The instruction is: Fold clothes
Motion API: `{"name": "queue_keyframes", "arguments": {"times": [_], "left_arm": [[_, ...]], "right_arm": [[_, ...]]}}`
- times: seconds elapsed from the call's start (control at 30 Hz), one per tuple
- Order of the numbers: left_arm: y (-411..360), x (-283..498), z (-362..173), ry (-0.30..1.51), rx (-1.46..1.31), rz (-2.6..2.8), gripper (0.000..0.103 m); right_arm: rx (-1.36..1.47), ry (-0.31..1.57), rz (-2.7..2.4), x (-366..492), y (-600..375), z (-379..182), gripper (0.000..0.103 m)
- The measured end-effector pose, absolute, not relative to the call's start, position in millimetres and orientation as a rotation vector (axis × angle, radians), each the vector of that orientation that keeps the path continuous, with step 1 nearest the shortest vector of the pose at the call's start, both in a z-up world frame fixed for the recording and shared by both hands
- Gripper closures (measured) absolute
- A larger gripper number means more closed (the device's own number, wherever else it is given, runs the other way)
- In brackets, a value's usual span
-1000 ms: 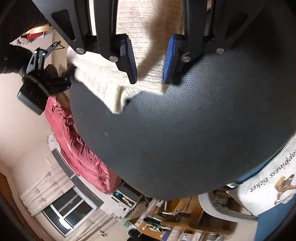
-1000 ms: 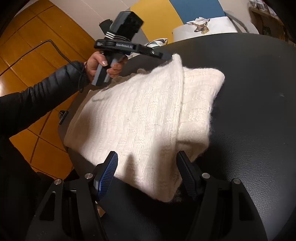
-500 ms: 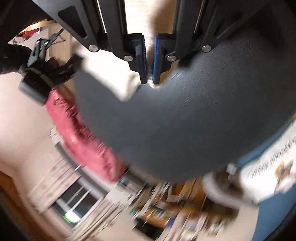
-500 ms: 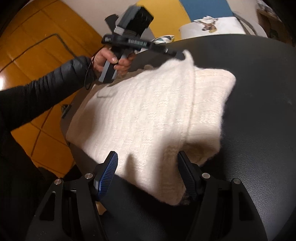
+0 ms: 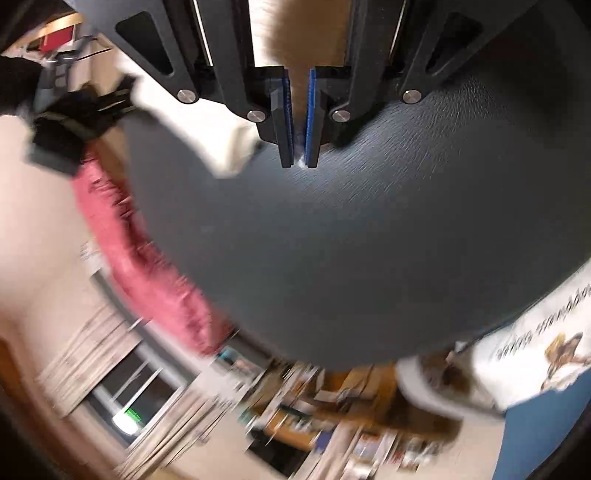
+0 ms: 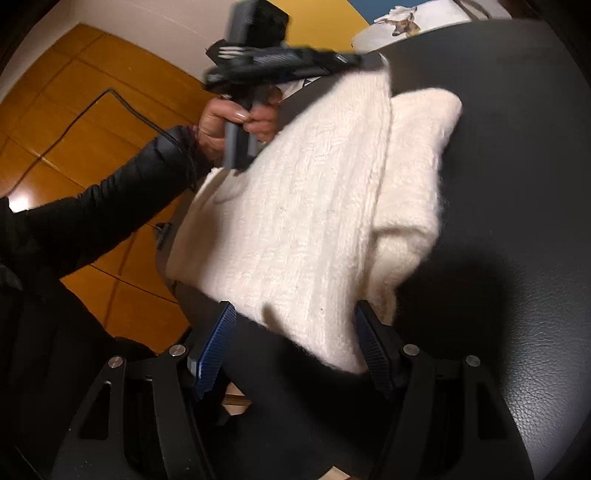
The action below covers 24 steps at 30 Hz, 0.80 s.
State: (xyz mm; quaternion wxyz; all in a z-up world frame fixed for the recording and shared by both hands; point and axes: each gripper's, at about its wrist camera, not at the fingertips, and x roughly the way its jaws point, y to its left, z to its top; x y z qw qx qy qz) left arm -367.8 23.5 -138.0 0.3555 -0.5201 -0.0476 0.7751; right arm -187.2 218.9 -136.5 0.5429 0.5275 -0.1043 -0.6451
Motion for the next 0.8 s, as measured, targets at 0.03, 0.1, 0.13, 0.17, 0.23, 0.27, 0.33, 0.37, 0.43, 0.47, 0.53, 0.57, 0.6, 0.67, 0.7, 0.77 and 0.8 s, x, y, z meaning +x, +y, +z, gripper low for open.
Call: {"name": "queue_keyframes", "arguments": {"times": [0.03,0.1,0.13,0.17,0.23,0.27,0.33,0.37,0.43,0.47,0.53,0.57,0.6,0.67,0.7,0.77,0.8], "left_arm": [[19.2,-370.0,-136.1,-0.156,-1.341,2.024,0.094],[9.2,-367.9,-122.7,-0.168,-1.309,2.126,0.090],[3.0,-365.5,-115.3,-0.189,-1.288,2.145,0.087],[-4.9,-360.3,-105.3,-0.214,-1.264,2.173,0.084],[-19.4,-345.1,-85.1,-0.256,-1.204,2.223,0.084],[-24.7,-335.1,-76.1,-0.272,-1.165,2.235,0.083],[-27.9,-305.4,-72.1,-0.269,-1.143,2.228,0.082],[-29.0,-290.0,-71.0,-0.265,-1.136,2.222,0.083],[-26.1,-261.5,-73.0,-0.249,-1.134,2.204,0.083],[-20.3,-249.4,-77.3,-0.235,-1.142,2.190,0.083],[-9.7,-219.6,-89.6,-0.175,-1.170,2.171,0.083],[-5.7,-206.0,-98.3,-0.172,-1.182,2.163,0.083],[-2.1,-192.8,-107.7,-0.178,-1.193,2.156,0.083],[-4.6,-175.5,-115.6,-0.214,-1.177,2.169,0.083],[-8.5,-168.5,-118.2,-0.241,-1.157,2.187,0.083],[-16.5,-171.1,-119.2,-0.345,-1.159,2.183,0.083],[-20.1,-172.6,-118.4,-0.379,-1.160,2.188,0.085]], "right_arm": [[1.245,-0.232,-1.532,-186.8,218.9,-136.1,0.034],[1.254,-0.237,-1.540,-186.6,221.4,-134.9,0.034],[1.261,-0.238,-1.554,-185.2,223.5,-132.4,0.034],[1.266,-0.238,-1.572,-183.1,225.9,-129.0,0.034],[1.242,-0.204,-1.603,-177.4,227.0,-117.3,0.034],[1.226,-0.185,-1.618,-174.4,227.1,-111.0,0.034],[1.194,-0.145,-1.646,-168.4,227.4,-98.3,0.034],[1.178,-0.126,-1.660,-165.4,227.6,-92.0,0.034],[1.127,-0.103,-1.674,-162.6,225.8,-79.5,0.034],[1.103,-0.092,-1.668,-163.5,218.6,-77.3,0.034],[1.086,-0.046,-1.657,-164.7,198.3,-78.7,0.032],[1.098,-0.025,-1.651,-165.6,190.5,-83.0,0.031],[1.115,-0.008,-1.645,-166.5,184.6,-88.0,0.030],[1.241,0.075,-1.679,-170.3,180.1,-110.8,0.030],[1.250,0.058,-1.692,-170.2,185.5,-117.3,0.033],[1.235,-0.037,-1.709,-169.8,201.3,-124.0,0.035],[1.242,-0.066,-1.727,-170.5,205.8,-125.2,0.041]]}}
